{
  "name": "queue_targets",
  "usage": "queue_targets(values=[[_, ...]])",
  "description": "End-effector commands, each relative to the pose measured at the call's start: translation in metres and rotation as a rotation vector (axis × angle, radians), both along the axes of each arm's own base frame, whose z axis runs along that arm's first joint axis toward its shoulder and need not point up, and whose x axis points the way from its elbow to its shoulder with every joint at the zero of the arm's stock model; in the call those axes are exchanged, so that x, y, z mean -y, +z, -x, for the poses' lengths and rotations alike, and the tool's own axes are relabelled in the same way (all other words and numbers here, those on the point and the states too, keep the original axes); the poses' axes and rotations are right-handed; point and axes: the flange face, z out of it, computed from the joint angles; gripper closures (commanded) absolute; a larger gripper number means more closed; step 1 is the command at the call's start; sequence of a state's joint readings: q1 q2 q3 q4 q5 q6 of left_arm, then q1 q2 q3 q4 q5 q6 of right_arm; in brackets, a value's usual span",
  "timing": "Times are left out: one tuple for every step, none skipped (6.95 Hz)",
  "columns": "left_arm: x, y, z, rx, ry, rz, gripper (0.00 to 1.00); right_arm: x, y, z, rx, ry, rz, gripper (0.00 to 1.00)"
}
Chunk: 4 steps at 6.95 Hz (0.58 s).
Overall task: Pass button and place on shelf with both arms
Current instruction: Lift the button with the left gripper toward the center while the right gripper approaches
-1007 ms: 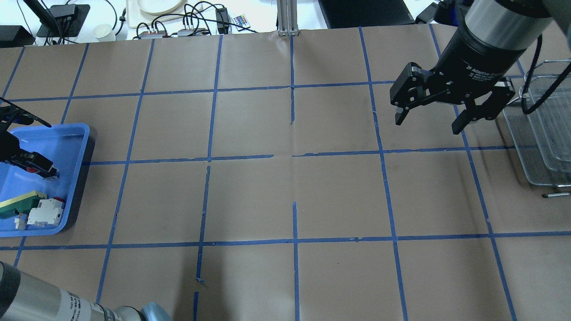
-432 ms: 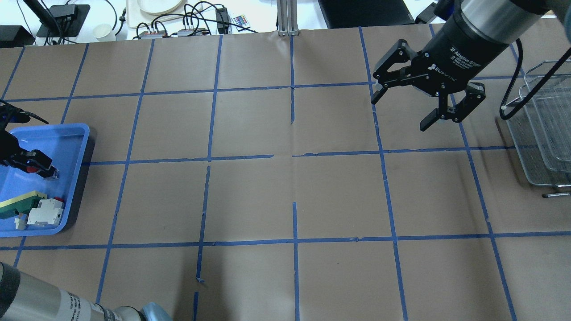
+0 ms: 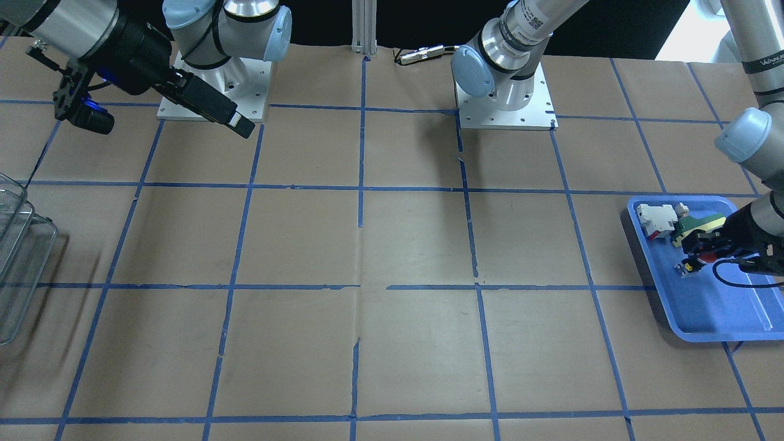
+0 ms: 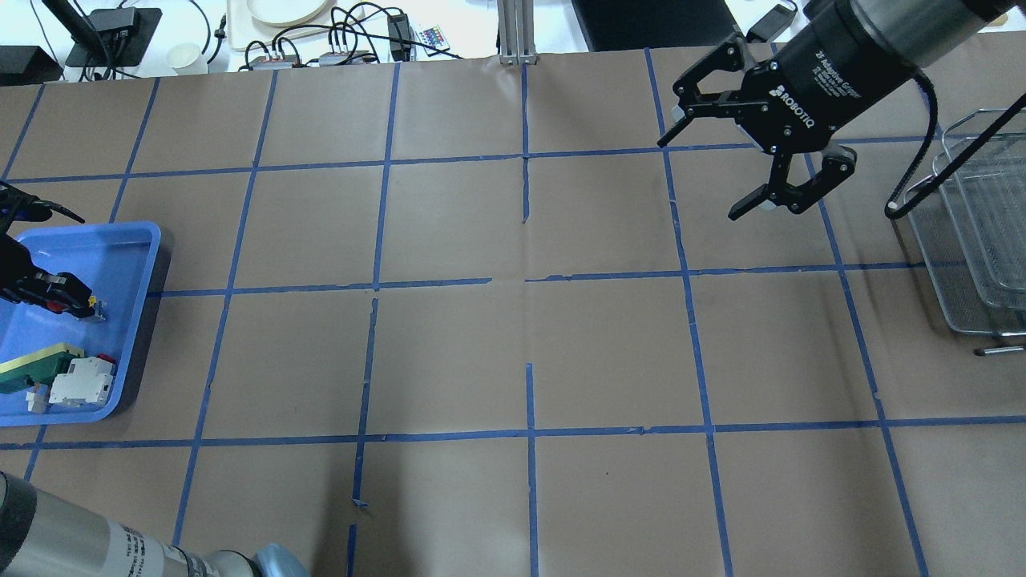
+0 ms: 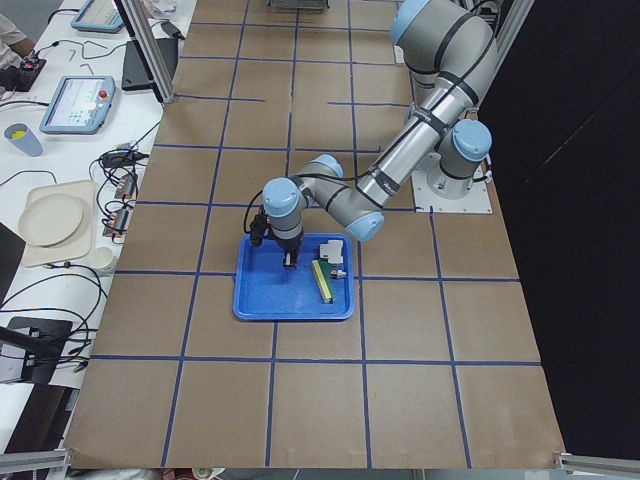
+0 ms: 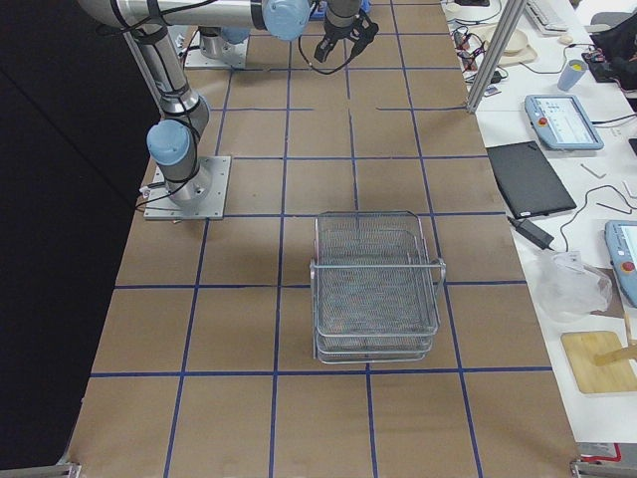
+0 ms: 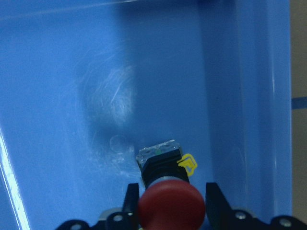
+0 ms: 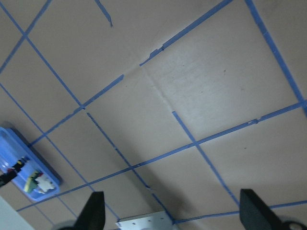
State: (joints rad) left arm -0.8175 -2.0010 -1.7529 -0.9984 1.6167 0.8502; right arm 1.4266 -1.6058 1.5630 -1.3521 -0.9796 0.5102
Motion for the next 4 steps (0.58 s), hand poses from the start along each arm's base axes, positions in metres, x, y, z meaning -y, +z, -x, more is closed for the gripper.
queue_targets(values=[[0.006,0.026,0.002,0.019,-0.007,0.022,0.72,0.012,-0.005,-0.005,0.108,-0.128,-0.084,0.0],[0.006,0.057,0.017,-0.029,-0.002,-0.002,0.72,0.02,-0.008,-0.006,0.162,-0.157,-0.107,0.0],[0.016,0.089,0.069,-0.089,0.007,0.007,0.72,0.026,-0.008,0.007,0.219,-0.224,-0.132,0.0],[0.022,0.107,0.122,-0.173,0.003,0.007,0.72,0.033,-0.01,0.021,0.27,-0.266,-0.143,0.0]])
